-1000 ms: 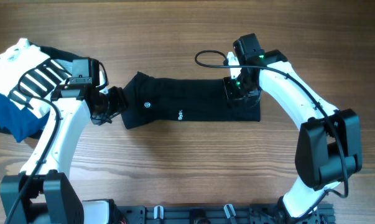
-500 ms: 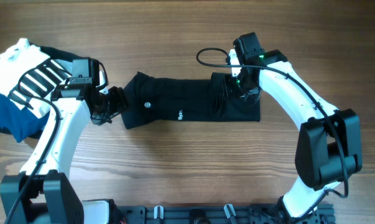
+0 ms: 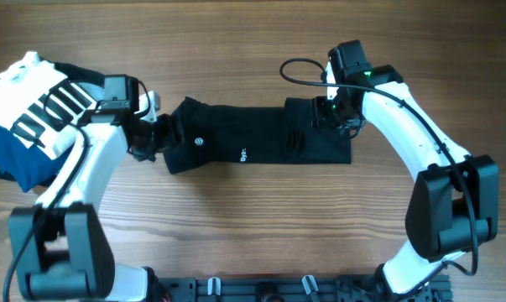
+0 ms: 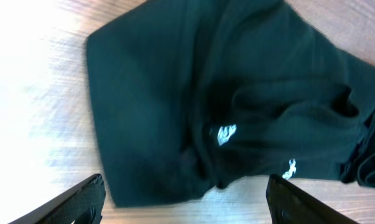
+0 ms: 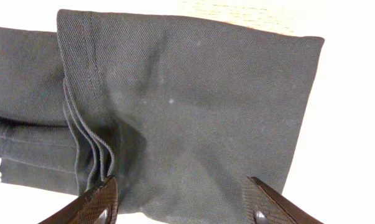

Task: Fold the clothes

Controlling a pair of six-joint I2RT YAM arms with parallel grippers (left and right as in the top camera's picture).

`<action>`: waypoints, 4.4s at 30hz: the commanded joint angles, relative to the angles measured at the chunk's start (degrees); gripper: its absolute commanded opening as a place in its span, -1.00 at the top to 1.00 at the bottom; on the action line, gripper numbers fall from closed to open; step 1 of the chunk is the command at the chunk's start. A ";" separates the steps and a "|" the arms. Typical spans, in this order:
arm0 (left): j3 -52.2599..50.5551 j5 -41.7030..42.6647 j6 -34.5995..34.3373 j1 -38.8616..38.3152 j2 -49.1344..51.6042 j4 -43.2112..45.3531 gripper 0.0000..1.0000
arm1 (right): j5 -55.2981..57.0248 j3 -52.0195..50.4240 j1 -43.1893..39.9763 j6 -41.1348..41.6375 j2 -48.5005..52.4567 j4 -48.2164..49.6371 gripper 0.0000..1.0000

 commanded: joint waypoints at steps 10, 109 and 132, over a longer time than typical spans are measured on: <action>0.63 -4.11 -2.03 -7.32 15.28 10.29 -0.68 | 1.01 0.70 0.07 0.70 -1.51 -1.86 -0.30; 35.95 -16.85 -7.08 -38.88 14.88 -17.66 0.83 | -0.15 -2.67 -8.41 -6.10 1.22 -3.87 -0.29; 42.73 -12.02 -6.27 -17.75 13.97 -21.27 0.13 | -33.62 -2.64 -3.50 -21.92 1.22 -1.20 -0.35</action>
